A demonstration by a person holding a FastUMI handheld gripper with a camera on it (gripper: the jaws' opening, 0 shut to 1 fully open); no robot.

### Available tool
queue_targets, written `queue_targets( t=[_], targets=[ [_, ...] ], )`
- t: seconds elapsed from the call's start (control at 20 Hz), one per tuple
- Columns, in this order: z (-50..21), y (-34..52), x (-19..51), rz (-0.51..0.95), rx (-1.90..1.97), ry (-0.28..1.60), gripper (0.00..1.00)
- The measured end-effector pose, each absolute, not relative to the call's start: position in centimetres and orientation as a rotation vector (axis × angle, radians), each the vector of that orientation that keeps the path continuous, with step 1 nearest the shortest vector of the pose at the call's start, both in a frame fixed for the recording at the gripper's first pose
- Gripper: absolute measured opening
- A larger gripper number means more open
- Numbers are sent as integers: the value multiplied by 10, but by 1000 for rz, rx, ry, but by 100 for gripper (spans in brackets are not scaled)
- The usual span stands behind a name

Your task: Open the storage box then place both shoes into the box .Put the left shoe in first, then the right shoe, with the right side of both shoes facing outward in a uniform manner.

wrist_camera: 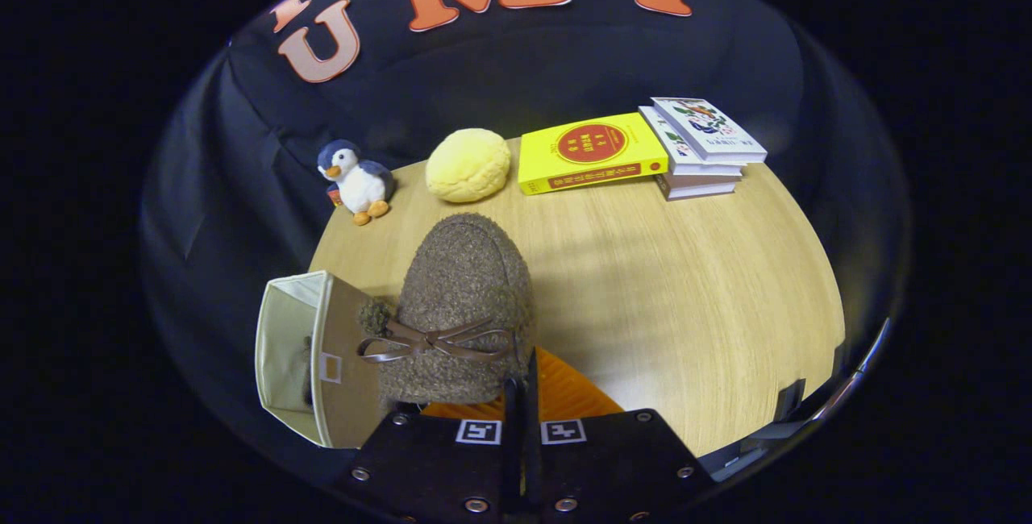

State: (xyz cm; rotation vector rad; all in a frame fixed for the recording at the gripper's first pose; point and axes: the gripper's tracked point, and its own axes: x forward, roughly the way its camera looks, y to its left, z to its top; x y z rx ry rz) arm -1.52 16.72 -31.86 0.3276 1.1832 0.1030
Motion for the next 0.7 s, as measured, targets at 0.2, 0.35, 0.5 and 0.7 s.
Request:
queue_targets(
  t=[0.2,0.35,0.5,0.7],
  targets=[
    [-292,211,-11,148,337,1188,4],
    [-271,247,-5,194,369,1182,4],
    [-255,280,-3,230,369,1173,3],
    [-243,327,-3,272,378,1177,3]
  ],
)
